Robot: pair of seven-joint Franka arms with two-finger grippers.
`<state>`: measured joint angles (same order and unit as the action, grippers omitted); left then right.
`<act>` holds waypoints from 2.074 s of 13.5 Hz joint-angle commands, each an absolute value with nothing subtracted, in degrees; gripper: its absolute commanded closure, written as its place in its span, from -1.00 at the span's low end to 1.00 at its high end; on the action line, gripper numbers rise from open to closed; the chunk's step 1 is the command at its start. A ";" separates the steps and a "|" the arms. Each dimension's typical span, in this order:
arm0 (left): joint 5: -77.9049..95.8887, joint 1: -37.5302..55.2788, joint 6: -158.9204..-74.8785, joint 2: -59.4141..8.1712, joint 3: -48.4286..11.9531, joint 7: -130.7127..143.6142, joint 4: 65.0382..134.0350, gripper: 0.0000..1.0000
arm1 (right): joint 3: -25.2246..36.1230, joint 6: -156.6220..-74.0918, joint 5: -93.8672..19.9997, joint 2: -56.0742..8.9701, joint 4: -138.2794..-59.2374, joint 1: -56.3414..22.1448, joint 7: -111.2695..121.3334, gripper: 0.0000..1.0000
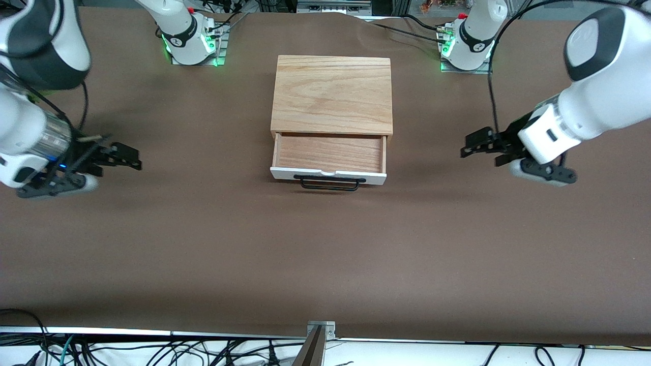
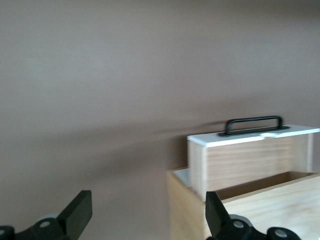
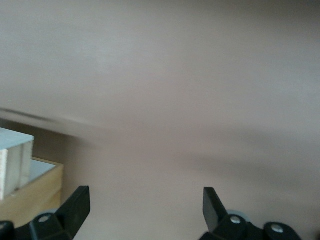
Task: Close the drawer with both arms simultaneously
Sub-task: 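Move the right gripper and the left gripper toward the drawer front, then place the right gripper and the left gripper against the white drawer front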
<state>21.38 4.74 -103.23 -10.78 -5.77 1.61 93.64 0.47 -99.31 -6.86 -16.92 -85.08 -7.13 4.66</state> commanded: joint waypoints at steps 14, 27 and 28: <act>42.00 14.24 -126.65 -32.34 -11.86 0.62 93.16 -1.00 | 0.62 -124.89 -24.52 -35.86 -84.38 -26.37 4.13 -1.00; 46.32 14.77 -126.12 -34.72 -13.54 0.79 94.31 -1.00 | -2.72 -120.76 -24.61 -37.35 -84.46 -29.61 -1.05 -1.00; 46.32 14.77 -125.95 -34.63 -13.54 1.05 94.31 -1.00 | -2.72 -120.41 -24.61 -37.35 -84.46 -29.62 -1.05 -1.00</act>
<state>44.50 14.27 -126.63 -34.65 -13.46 1.52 94.04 -2.50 -122.88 -23.77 -37.17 -84.81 -28.68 -0.28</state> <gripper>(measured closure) 0.000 0.000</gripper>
